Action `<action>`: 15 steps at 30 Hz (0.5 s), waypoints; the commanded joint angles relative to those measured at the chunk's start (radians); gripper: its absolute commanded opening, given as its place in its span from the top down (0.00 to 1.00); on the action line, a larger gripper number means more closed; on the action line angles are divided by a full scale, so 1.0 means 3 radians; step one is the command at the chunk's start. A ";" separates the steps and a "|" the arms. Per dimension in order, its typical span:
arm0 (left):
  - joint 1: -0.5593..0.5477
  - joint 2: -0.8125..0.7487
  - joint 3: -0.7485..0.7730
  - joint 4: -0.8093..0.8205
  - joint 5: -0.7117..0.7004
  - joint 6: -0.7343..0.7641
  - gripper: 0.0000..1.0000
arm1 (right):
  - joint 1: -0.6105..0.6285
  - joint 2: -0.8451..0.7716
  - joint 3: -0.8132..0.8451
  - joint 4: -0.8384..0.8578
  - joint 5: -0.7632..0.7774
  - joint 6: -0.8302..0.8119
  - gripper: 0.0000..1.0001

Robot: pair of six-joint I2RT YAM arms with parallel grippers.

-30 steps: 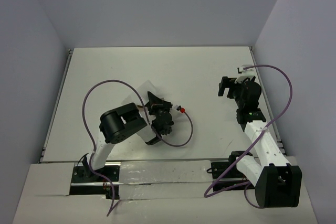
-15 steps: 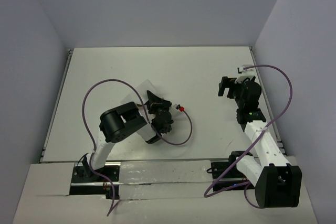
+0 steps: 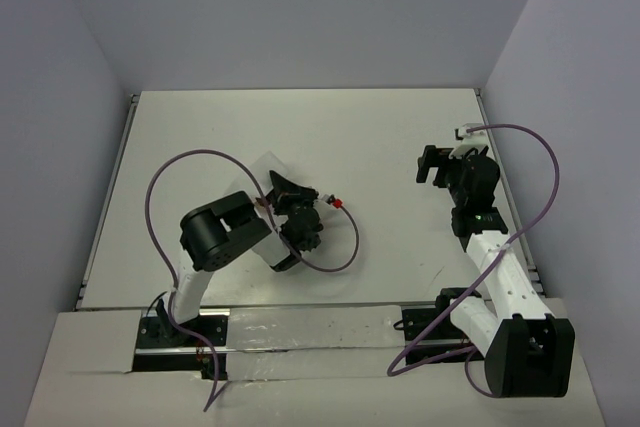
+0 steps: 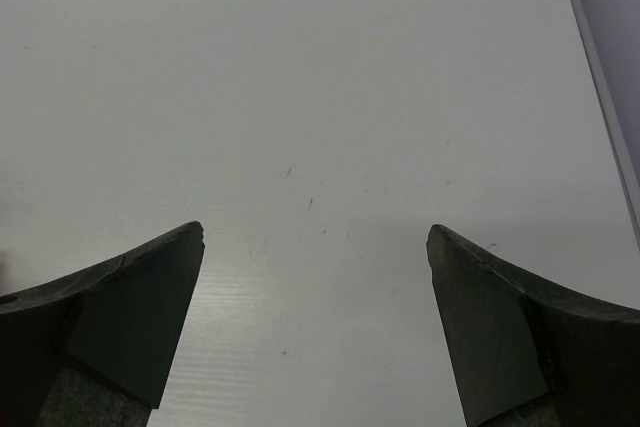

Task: Build the wood block tower

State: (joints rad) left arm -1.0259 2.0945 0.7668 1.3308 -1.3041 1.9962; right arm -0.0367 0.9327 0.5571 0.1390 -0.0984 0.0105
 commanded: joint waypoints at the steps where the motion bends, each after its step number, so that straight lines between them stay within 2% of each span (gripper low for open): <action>1: -0.0199 -0.0044 0.0251 0.1767 -0.0001 0.0220 1.00 | -0.0033 -0.0020 0.0167 0.0064 -0.0054 0.0067 0.00; 3: -0.0280 -0.0028 0.0249 0.1767 0.0018 0.0214 1.00 | -0.0031 0.0010 0.0188 0.0021 -0.0048 0.0062 0.00; 8: 0.0040 -0.0128 0.0227 0.1766 0.0037 0.0209 1.00 | -0.0041 -0.0094 0.0136 0.0062 -0.0048 0.0041 0.00; 15: 0.0121 -0.0286 0.0303 0.1746 -0.0070 0.0209 1.00 | -0.0046 -0.0029 0.0177 0.0023 -0.0076 0.0072 0.00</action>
State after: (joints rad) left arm -0.9895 2.0856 0.8177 1.3250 -1.3058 1.9960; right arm -0.0403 0.9279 0.5575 0.1364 -0.1140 0.0186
